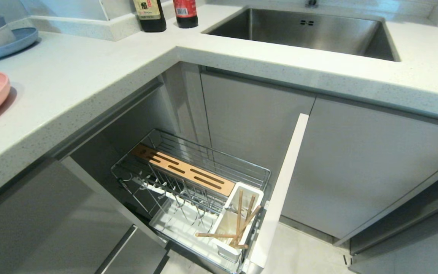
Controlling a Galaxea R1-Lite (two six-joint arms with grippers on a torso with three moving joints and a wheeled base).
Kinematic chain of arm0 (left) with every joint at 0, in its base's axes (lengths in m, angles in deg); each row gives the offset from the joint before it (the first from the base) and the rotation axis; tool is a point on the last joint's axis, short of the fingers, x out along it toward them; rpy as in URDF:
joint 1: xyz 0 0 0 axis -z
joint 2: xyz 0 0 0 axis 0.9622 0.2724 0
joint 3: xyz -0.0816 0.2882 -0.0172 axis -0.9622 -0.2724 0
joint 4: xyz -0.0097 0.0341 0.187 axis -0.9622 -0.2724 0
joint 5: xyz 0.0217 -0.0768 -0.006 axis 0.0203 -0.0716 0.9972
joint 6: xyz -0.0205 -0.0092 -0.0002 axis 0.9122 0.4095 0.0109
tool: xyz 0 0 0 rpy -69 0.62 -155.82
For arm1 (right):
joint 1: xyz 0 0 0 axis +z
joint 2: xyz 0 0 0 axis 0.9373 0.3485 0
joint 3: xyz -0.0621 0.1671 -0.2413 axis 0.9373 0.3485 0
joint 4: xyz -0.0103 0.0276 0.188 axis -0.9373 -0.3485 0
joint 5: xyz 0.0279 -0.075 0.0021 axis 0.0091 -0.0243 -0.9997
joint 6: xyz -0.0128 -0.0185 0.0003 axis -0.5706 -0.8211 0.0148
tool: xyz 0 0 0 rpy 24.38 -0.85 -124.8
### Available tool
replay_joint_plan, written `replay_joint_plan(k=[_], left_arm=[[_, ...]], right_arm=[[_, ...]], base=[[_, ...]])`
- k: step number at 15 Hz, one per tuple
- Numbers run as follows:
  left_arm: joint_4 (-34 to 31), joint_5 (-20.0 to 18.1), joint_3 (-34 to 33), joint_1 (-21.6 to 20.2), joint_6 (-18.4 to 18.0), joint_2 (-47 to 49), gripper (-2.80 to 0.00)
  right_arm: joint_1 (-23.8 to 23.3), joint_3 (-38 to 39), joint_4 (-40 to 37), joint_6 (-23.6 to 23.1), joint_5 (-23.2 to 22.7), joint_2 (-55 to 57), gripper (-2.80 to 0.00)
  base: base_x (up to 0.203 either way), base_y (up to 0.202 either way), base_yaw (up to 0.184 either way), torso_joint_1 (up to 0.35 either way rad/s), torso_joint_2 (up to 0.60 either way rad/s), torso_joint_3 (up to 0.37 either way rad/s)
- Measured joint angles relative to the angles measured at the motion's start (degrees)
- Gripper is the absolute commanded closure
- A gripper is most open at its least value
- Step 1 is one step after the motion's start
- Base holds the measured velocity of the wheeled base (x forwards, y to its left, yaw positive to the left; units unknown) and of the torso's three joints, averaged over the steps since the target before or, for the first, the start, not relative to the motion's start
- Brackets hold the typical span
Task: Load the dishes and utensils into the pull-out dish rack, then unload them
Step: Take the chopsticks out of the cupboard
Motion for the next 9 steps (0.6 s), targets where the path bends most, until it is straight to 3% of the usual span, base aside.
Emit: replay_joint_plan(k=[3, 9], left_arm=[[1.4, -4.1, -1.0, 0.0, 2.1, 1.7, 0.0], [3.1, -4.9, -3.1, 0.0, 3.7, 3.2, 0.0]], right_arm=[[0.0, 0.0, 0.0, 0.0, 0.0, 0.0, 0.0], [0.0, 0.0, 0.0, 0.0, 0.0, 0.0, 0.0]], base=[[0.0, 0.0, 0.0, 0.0, 0.0, 0.0], [0.0, 0.0, 0.0, 0.0, 0.0, 0.0]])
